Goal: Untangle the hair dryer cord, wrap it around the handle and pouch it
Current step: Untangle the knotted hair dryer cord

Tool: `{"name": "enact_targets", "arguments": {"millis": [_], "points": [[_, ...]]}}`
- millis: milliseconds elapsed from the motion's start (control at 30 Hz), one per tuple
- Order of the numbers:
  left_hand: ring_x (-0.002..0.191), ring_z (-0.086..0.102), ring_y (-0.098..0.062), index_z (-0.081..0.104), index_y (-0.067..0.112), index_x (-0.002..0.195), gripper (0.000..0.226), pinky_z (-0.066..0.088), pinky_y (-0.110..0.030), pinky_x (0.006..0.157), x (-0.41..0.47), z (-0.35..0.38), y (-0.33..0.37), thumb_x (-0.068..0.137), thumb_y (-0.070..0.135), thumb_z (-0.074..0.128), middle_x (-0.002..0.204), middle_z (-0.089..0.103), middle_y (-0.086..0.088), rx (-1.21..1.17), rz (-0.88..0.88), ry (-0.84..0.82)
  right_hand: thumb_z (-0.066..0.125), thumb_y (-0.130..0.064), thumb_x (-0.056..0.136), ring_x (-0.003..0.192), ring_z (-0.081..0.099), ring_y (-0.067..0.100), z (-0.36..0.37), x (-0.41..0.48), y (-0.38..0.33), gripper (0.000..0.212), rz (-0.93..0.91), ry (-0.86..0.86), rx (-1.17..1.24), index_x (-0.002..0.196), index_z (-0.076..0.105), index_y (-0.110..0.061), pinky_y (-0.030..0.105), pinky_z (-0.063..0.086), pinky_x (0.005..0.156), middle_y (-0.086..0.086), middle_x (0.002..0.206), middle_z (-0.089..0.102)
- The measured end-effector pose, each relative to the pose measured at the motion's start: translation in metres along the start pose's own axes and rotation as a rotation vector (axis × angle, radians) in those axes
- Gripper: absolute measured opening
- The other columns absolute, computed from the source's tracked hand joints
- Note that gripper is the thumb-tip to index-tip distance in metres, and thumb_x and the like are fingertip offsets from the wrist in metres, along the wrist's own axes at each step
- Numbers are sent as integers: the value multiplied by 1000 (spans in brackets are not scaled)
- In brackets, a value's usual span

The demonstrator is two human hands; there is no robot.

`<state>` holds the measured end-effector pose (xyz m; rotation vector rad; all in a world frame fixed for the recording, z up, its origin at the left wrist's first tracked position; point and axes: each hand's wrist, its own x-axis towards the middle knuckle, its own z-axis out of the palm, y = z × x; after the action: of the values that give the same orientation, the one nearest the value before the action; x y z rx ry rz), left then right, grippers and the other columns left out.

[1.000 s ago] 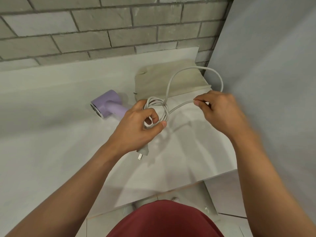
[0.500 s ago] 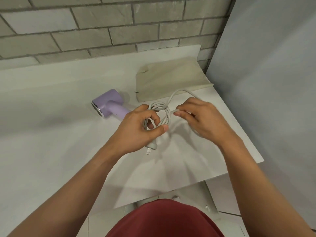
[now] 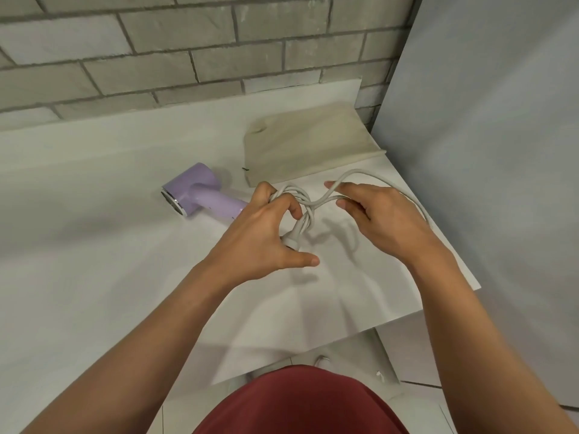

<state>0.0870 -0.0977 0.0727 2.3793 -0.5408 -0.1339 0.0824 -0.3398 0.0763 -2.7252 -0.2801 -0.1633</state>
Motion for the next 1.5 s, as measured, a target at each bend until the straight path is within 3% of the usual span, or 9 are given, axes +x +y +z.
{"name": "enact_targets", "arguments": {"millis": [200, 433, 600, 767, 933, 1133, 1300, 1400, 1500], "points": [[81, 53, -11, 52, 40, 100, 36, 48, -23, 67, -4, -2, -2, 68, 38, 71, 102, 39, 31, -70, 77, 59, 60, -25, 105, 122, 61, 22, 5, -5, -14, 37, -102, -21, 82, 142, 63, -29, 34, 48, 97, -2, 134, 65], [75, 54, -9, 62, 35, 99, 29, 42, -11, 68, -8, -9, -4, 80, 54, 72, 105, 52, 14, -248, 63, 67, 63, -28, 106, 77, 49, 7, 13, -12, -16, 21, -163, 32, 231, 120, 77, -23, 13, 39, 72, 0, 84, 56], [78, 52, -7, 61, 30, 95, 9, 38, -10, 71, -4, -13, -4, 103, 29, 58, 89, 54, 13, -254, 50, 140, 64, -21, 105, 83, 58, 19, 6, -13, 13, 17, -10, 60, 97, 106, 80, -17, 41, 50, 78, 3, 85, 62], [71, 53, -9, 51, 34, 129, 26, 40, -13, 61, 0, -12, -11, 106, 22, 54, 80, 60, 6, -334, -7, 129, 72, -12, 99, 88, 67, 28, 15, -23, 13, 18, -110, 74, 11, 114, 81, -14, 23, 42, 76, 5, 96, 73], [85, 62, -5, 69, 29, 117, 18, 44, -11, 67, 1, -7, -10, 104, 26, 57, 84, 71, 9, -235, -45, 141, 66, -12, 102, 104, 72, 35, 53, -33, 6, 22, -71, 75, -38, 120, 78, -12, 43, 54, 98, 10, 110, 79], [78, 66, -16, 70, 28, 108, 13, 52, -33, 70, 0, -1, -9, 103, 27, 58, 83, 72, 6, -228, -85, 179, 81, -7, 86, 74, 63, 35, 102, -47, 0, 7, 49, 158, -206, 85, 76, -11, 37, 48, 60, 4, 64, 69], [72, 69, -9, 71, 28, 107, 13, 51, -25, 61, -1, -2, -11, 102, 27, 59, 83, 73, 13, -229, -103, 234, 47, 4, 99, 147, 38, 38, 112, -49, 5, 54, 135, -177, -216, 153, 49, -3, 46, 52, 104, 16, 164, 41], [68, 70, -5, 71, 28, 107, 11, 49, -17, 55, -3, -1, -12, 101, 25, 62, 82, 74, 12, -240, -104, 249, 40, 7, 97, 163, 4, 31, 93, -56, -9, 73, 43, -419, -208, 166, 19, -6, 37, 25, 127, 11, 176, 2], [67, 71, 0, 73, 26, 107, 12, 46, -11, 54, -4, 1, -12, 100, 23, 63, 82, 75, 11, -217, -86, 242, 53, -7, 102, 155, 32, 26, 47, -63, -18, 53, -99, -630, -99, 154, 50, -16, 34, 36, 120, 0, 171, 32]]}}
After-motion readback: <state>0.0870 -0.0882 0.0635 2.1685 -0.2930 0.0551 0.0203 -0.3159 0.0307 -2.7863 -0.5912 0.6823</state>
